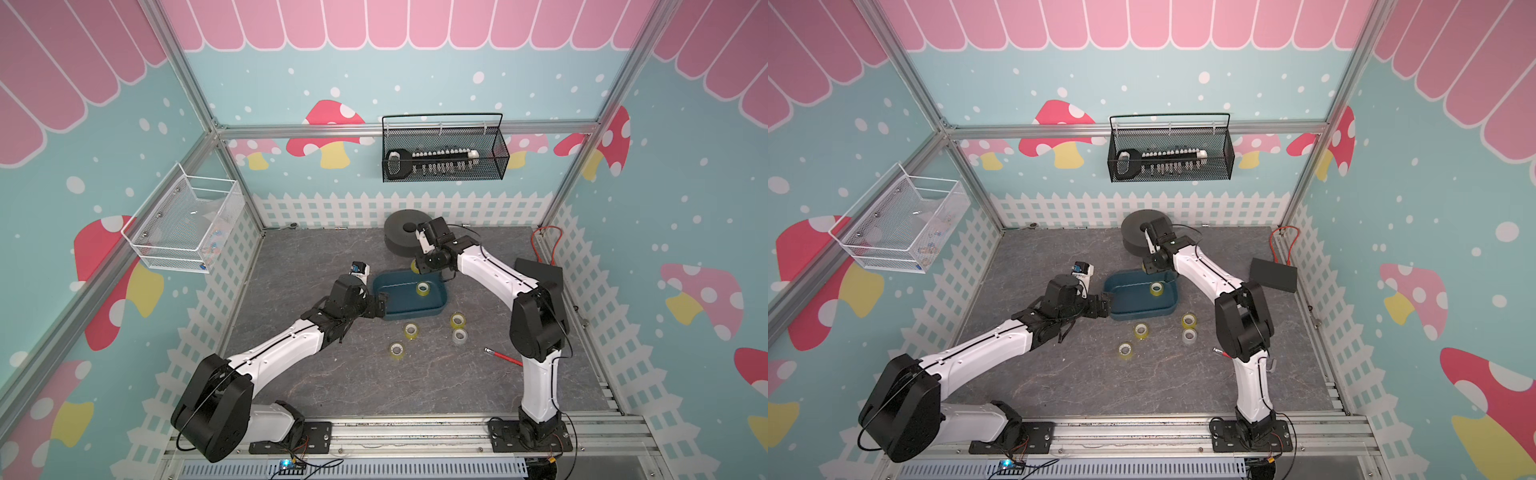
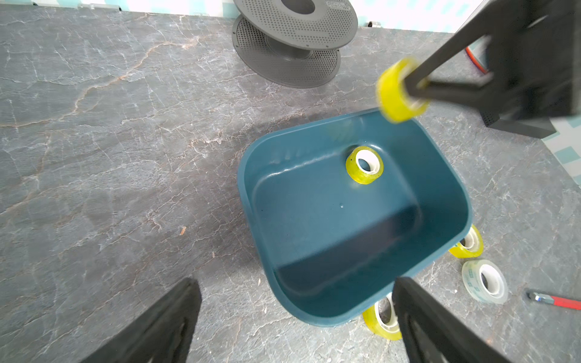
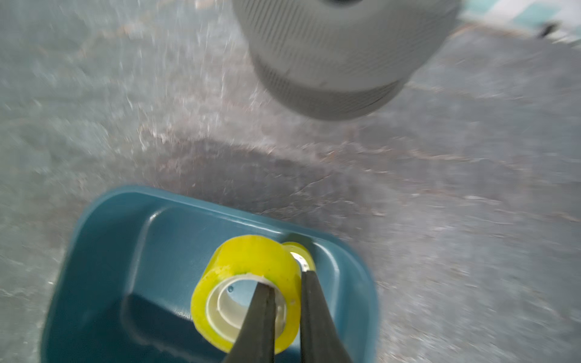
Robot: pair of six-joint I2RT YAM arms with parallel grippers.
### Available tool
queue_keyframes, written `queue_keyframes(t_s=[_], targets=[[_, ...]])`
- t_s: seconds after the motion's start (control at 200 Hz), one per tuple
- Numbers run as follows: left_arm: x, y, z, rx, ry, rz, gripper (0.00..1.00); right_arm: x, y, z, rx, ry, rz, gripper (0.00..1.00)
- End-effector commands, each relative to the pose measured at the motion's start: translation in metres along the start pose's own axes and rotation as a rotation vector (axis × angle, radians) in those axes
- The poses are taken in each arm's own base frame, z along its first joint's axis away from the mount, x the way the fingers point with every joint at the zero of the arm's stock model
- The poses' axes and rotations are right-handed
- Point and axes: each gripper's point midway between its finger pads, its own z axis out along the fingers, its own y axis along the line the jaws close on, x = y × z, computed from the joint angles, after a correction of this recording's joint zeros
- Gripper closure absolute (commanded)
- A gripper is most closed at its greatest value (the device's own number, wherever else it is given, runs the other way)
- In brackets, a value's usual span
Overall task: Put the transparent tape into the storage box
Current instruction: Pick up the tape from the center of the board, then place the tape in the storage box.
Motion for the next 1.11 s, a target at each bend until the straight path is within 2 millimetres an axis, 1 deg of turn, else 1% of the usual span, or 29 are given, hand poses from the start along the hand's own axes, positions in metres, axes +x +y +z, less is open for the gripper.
queue_keyframes(t_s=[0.0, 0.225, 0.495, 0.57, 0.761, 0.876, 1.101], targets=[[-0.013, -0.001, -0.005, 0.001, -0.034, -0.017, 0.01, 0.015, 0.016, 0.017, -0.026, 0.066, -0.045, 1.00], [-0.012, -0.002, -0.001, 0.003, -0.025, -0.014, 0.01, 0.039, 0.030, 0.044, -0.041, 0.137, -0.089, 1.00], [-0.013, -0.002, 0.002, 0.002, -0.021, -0.013, 0.01, 0.053, 0.034, 0.059, -0.037, 0.176, -0.106, 1.00], [-0.012, -0.001, 0.001, 0.001, -0.020, -0.013, 0.01, 0.055, 0.035, 0.061, -0.033, 0.180, -0.112, 1.00], [-0.011, -0.001, 0.000, 0.000, -0.020, -0.016, 0.01, 0.058, 0.031, 0.066, -0.004, 0.187, -0.112, 1.00], [-0.011, 0.000, 0.000, -0.001, -0.021, -0.017, 0.01, 0.056, 0.029, 0.067, 0.010, 0.183, -0.114, 1.00], [-0.010, 0.000, -0.001, -0.003, -0.022, -0.016, 0.01, 0.058, 0.028, 0.072, 0.014, 0.186, -0.113, 0.96]])
